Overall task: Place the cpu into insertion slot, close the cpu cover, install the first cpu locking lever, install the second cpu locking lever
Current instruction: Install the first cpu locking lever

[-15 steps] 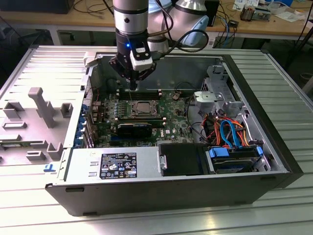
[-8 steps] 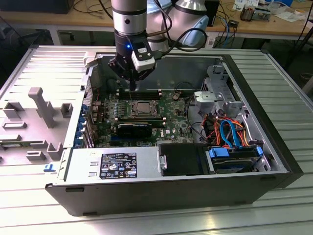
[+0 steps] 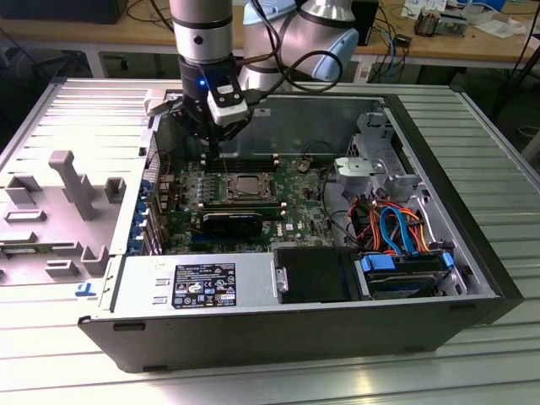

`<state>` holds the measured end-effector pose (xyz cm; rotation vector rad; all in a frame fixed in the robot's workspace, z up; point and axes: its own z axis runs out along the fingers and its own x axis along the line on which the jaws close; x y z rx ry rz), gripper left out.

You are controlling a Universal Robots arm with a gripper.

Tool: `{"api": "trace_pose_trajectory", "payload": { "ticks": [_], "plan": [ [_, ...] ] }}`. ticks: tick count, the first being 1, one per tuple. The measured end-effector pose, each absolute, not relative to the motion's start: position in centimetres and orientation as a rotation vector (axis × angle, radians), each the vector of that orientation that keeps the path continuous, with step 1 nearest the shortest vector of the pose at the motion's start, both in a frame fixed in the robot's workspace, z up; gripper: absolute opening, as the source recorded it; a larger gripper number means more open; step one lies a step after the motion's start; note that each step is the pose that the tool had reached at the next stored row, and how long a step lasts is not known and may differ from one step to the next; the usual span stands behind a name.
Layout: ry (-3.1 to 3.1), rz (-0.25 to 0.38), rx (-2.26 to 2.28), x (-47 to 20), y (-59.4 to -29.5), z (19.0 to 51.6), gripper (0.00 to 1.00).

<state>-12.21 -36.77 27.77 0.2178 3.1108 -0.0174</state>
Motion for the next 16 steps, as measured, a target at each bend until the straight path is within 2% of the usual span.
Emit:
{"api": "trace_pose_trajectory", "payload": {
  "ticks": [12,16],
  "plan": [
    [3.116,-0.019,0.036,-12.6,-36.7,27.2,0.11],
    [3.114,-0.017,-0.111,-12.8,-35.6,27.0,0.11]
  ]
}}
